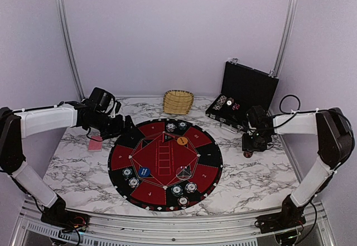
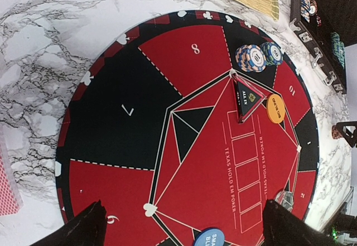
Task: Distribute texas hold em gaming equipment
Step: Pick up the pile of poker chips from the pile of poker chips.
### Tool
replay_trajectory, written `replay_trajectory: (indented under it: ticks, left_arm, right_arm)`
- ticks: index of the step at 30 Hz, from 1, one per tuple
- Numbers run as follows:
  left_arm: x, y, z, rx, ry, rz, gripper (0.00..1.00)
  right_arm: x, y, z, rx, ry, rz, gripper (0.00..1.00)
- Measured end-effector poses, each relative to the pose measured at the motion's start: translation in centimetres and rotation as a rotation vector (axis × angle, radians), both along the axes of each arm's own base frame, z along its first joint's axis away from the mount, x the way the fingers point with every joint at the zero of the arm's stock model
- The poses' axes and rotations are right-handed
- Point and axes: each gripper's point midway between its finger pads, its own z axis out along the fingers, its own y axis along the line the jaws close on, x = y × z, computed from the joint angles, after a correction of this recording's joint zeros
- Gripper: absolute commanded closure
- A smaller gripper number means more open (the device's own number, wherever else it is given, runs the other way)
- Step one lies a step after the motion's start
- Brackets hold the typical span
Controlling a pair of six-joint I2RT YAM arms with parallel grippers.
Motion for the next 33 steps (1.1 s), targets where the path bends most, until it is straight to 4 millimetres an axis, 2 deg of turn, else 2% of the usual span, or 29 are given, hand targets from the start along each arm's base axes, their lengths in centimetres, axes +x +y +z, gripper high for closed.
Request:
replay_trajectory:
  ticks: [10,13,28,33]
  left_arm:
    - [-0.01,0.00,-0.33,0.004,0.008,0.000,0.01]
    - [-0.01,0.00,-0.33,0.004,0.008,0.000,0.01]
    - [-0.01,0.01,-0.34,0.004,0.008,0.000,0.01]
    - [-0.01,0.01,-0.34,0.004,0.008,0.000,0.01]
  right_arm:
    - [0.01,0.00,-0.14,-0.001,0.003,0.000,0.51]
    - [0.02,0.00,-0.14,-0.001,0.003,0.000,0.56]
    - [0.01,0.00,-0.15,-0.001,0.003,0.000,0.70]
    - [0.01,-0.06,-0.14,-0.004,0.003,-0.001,0.72]
